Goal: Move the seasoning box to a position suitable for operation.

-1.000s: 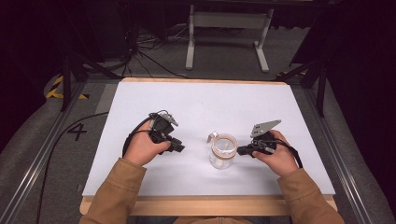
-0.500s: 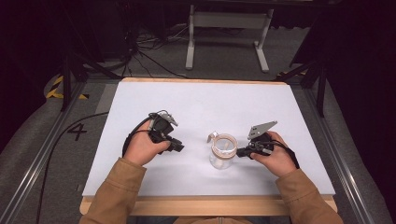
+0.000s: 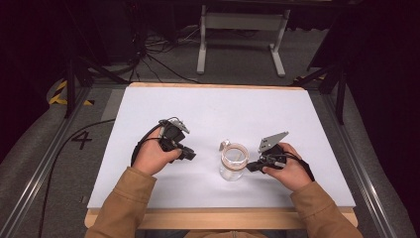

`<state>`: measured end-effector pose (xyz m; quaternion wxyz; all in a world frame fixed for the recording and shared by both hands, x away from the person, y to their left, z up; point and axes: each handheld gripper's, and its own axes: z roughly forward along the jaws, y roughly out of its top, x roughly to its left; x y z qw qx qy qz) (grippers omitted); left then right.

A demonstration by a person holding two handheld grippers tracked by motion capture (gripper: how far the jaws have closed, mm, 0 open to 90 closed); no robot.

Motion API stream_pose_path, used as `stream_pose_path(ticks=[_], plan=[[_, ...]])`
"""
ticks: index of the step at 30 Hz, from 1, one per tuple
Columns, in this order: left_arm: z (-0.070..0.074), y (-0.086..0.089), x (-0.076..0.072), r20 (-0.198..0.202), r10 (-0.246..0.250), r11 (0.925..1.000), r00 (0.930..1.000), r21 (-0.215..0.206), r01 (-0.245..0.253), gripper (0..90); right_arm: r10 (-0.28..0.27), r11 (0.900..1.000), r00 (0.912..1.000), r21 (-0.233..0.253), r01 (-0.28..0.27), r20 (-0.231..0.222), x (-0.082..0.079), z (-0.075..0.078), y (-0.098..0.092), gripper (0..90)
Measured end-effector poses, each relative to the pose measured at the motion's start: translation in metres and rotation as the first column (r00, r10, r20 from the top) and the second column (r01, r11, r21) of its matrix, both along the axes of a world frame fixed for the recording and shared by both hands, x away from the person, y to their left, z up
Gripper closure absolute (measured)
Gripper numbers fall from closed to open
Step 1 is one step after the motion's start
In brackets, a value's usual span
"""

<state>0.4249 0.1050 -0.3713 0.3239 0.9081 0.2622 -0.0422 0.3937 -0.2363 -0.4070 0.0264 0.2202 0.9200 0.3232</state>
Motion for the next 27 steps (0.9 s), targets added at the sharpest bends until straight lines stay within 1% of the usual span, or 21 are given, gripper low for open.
stream_pose_path(ticks=[2,3,5,6,7,8,9,10,11,15,18,19,20,22,23,24,25,26,27], plan=[[-0.002,-0.002,0.001,0.009,0.001,0.9999,1.0000,-0.011,-0.001,81.5,0.008,1.000,1.0000,0.000,-0.008,0.001,-0.002,-0.001,0.003,90.0],[-0.002,-0.003,0.002,0.013,0.003,1.0000,0.9999,-0.009,-0.003,81.8,0.016,1.000,0.9999,0.003,-0.016,0.000,-0.002,-0.001,0.003,90.0],[-0.004,-0.009,0.002,0.040,0.015,0.9995,0.9991,-0.029,-0.014,83.6,0.023,1.000,0.9997,0.016,-0.023,-0.005,-0.003,-0.001,0.003,90.0],[-0.005,-0.011,0.002,0.061,0.009,0.9996,0.9981,-0.029,-0.008,85.6,0.020,0.999,0.9998,0.037,-0.020,-0.006,-0.002,0.000,0.000,89.9],[-0.006,-0.015,0.001,0.071,0.017,0.9993,0.9973,-0.033,-0.014,86.4,0.013,0.999,0.9999,0.047,-0.013,-0.005,-0.002,0.001,-0.003,90.0],[-0.006,-0.017,0.003,0.092,0.005,0.9996,0.9957,-0.028,-0.002,87.6,0.002,0.999,1.0000,0.050,-0.002,-0.001,-0.002,0.002,-0.006,90.0],[-0.006,-0.019,0.003,0.094,0.007,0.9998,0.9955,-0.021,-0.005,88.4,-0.008,0.999,1.0000,0.053,0.008,0.001,-0.002,0.003,-0.009,90.0],[-0.009,-0.022,0.003,0.100,0.022,0.9989,0.9948,-0.044,-0.017,88.9,-0.017,0.998,0.9998,0.060,0.017,0.003,-0.002,0.004,-0.012,90.0],[-0.011,-0.024,0.005,0.109,0.027,0.9981,0.9937,-0.059,-0.020,89.4,-0.025,0.998,0.9997,0.065,0.025,0.001,-0.003,0.004,-0.014,90.0],[-0.020,-0.033,0.010,0.118,0.015,0.9983,0.9930,-0.058,-0.008,89.6,-0.040,0.997,0.9992,0.068,0.039,0.006,-0.006,0.005,-0.020,90.0],[-0.026,-0.039,0.013,0.124,0.012,0.9976,0.9922,-0.068,-0.004,89.5,-0.049,0.996,0.9988,0.071,0.049,0.003,-0.008,0.004,-0.023,90.0],[-0.029,-0.041,0.015,0.124,0.012,0.9970,0.9923,-0.078,-0.002,89.0,-0.049,0.996,0.9988,0.071,0.049,0.001,-0.008,0.003,-0.023,89.9],[-0.029,-0.041,0.015,0.124,0.012,0.9970,0.9923,-0.078,-0.002,88.4,-0.049,0.996,0.9988,0.071,0.049,0.001,-0.008,0.003,-0.023,89.9],[-0.034,-0.045,0.019,0.102,0.008,0.9926,0.9948,-0.121,0.005,88.4,-0.052,0.996,0.9986,0.073,0.052,-0.004,-0.010,0.001,-0.025,89.9],[-0.034,-0.045,0.019,0.102,0.008,0.9926,0.9948,-0.121,0.005,88.7,-0.052,0.996,0.9986,0.073,0.052,-0.004,-0.010,0.001,-0.025,89.9],[-0.037,-0.049,0.020,0.131,0.018,0.9914,0.9912,-0.131,-0.001,89.2,-0.059,0.995,0.9982,0.081,0.059,-0.009,-0.011,0.001,-0.027,89.9],[-0.037,-0.049,0.020,0.131,0.018,0.9914,0.9912,-0.131,-0.001,89.4,-0.059,0.995,0.9982,0.081,0.059,-0.009,-0.011,0.001,-0.027,89.9],[-0.038,-0.052,0.020,0.148,0.017,0.9903,0.9888,-0.139,0.004,89.5,-0.065,0.994,0.9979,0.086,0.065,-0.009,-0.012,0.001,-0.029,89.9],[-0.038,-0.052,0.020,0.148,0.017,0.9903,0.9888,-0.139,0.004,89.6,-0.066,0.994,0.9978,0.089,0.066,-0.010,-0.012,0.001,-0.030,89.9]])
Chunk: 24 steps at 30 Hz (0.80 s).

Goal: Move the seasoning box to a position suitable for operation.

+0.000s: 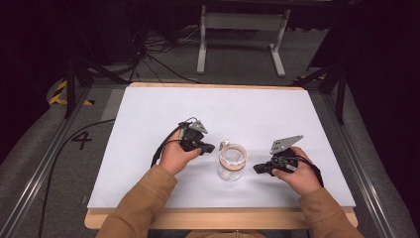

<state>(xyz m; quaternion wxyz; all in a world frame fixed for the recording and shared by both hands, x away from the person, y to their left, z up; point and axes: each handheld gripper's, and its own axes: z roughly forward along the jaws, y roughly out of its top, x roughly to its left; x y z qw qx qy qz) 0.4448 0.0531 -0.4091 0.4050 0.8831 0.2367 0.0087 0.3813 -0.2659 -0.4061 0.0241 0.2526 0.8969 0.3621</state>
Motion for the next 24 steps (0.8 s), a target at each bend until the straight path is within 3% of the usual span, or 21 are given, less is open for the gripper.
stream_pose_path(ticks=[4,12,20,22,24], plan=[[-0.002,-0.007,0.000,0.010,-0.018,0.9998,0.9998,-0.011,0.018,89.1,-0.003,1.000,1.0000,0.003,0.003,-0.002,-0.002,-0.001,-0.001,89.8],[-0.009,-0.014,0.003,0.025,-0.020,0.9996,0.9995,0.021,0.020,89.2,0.012,1.000,0.9997,-0.001,-0.012,-0.019,-0.005,-0.005,0.000,89.7],[-0.010,-0.016,0.003,0.044,-0.023,0.9995,0.9988,0.021,0.022,89.5,0.029,1.000,0.9989,-0.005,-0.029,-0.037,-0.009,-0.008,0.002,89.6],[-0.009,-0.017,0.004,0.042,-0.035,0.9985,0.9985,0.043,0.033,89.4,0.030,1.000,0.9988,-0.006,-0.030,-0.038,-0.009,-0.008,0.002,89.5],[-0.011,-0.018,0.005,0.043,-0.027,0.9992,0.9987,0.030,0.026,89.4,0.028,1.000,0.9989,-0.004,-0.028,-0.038,-0.009,-0.009,0.001,89.5]])
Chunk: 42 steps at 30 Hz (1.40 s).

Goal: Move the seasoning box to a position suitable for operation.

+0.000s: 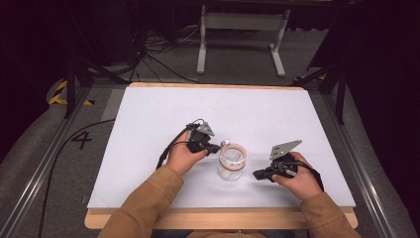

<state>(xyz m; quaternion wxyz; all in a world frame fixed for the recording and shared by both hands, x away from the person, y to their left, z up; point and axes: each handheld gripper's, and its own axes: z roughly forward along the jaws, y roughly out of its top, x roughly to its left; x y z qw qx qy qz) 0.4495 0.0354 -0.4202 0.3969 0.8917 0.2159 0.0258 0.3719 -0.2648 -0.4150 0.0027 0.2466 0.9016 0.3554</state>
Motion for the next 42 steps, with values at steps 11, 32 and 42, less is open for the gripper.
stream_pose_path(ticks=[11,32,42], plan=[[-0.002,-0.005,0.006,-0.011,-0.004,1.0000,0.9999,0.003,0.005,88.1,-0.020,1.000,0.9998,0.002,0.020,-0.001,-0.005,0.000,-0.006,89.1],[-0.012,-0.013,0.024,-0.035,-0.064,0.9932,0.9973,-0.100,0.060,88.1,-0.064,0.998,0.9979,-0.003,0.064,-0.002,-0.014,-0.003,-0.018,89.1],[0.023,0.008,0.012,0.010,0.002,0.9960,1.0000,-0.089,-0.001,88.3,-0.070,0.997,0.9972,0.011,0.070,0.026,-0.009,0.002,-0.018,89.4]])
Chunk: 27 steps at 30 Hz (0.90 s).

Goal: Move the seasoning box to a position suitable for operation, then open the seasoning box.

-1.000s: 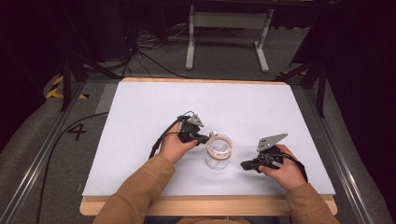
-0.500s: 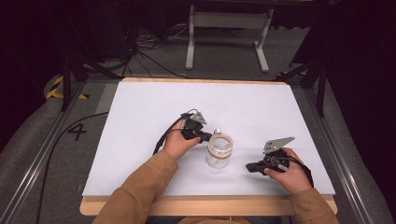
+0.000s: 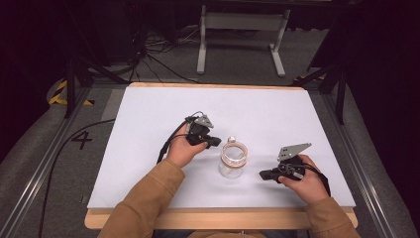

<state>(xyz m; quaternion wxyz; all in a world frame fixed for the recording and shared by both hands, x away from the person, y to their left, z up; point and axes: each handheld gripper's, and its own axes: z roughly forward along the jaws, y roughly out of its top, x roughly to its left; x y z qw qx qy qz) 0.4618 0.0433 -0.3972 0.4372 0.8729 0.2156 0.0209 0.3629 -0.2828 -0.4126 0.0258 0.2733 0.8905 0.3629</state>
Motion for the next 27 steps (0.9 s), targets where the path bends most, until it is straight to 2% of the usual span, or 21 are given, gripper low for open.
stream_pose_path(ticks=[5,6,7,9,11,12,17,20,27], plan=[[0.021,0.001,-0.011,0.034,0.006,0.9983,0.9994,-0.059,-0.004,87.9,-0.009,1.000,1.0000,-0.004,0.009,-0.002,0.001,-0.001,-0.001,89.4],[0.026,-0.001,-0.015,0.051,0.002,0.9973,0.9987,-0.073,0.002,88.1,-0.011,1.000,0.9999,-0.001,0.011,0.002,0.000,0.000,-0.001,89.4],[0.026,-0.001,-0.015,0.051,0.002,0.9973,0.9987,-0.073,0.002,88.4,-0.011,1.000,0.9999,-0.001,0.011,0.002,0.000,0.000,-0.001,89.4],[0.030,-0.005,-0.019,0.077,0.012,0.9947,0.9969,-0.103,-0.004,88.9,-0.012,1.000,0.9999,0.003,0.012,0.008,0.000,0.001,-0.001,89.4],[0.033,-0.009,-0.022,0.084,0.014,0.9925,0.9963,-0.122,-0.004,89.4,-0.014,1.000,0.9998,0.004,0.014,0.010,-0.001,0.002,-0.002,89.4],[0.033,-0.011,-0.022,0.094,0.013,0.9909,0.9955,-0.134,-0.001,89.4,-0.016,1.000,0.9998,0.003,0.016,0.011,-0.001,0.002,-0.002,89.4],[0.031,-0.018,-0.020,0.074,0.008,0.9861,0.9972,-0.166,0.004,89.5,-0.019,1.000,0.9997,0.003,0.019,0.013,-0.003,0.002,-0.001,89.4],[0.027,-0.022,-0.019,0.077,0.018,0.9826,0.9969,-0.186,-0.003,89.7,-0.018,1.000,0.9996,0.006,0.018,0.019,-0.004,0.003,-0.001,89.5],[0.022,-0.028,-0.019,0.072,0.015,0.9853,0.9973,-0.171,-0.002,89.6,-0.031,0.999,0.9983,0.034,0.030,0.048,-0.006,0.007,-0.003,89.6]])
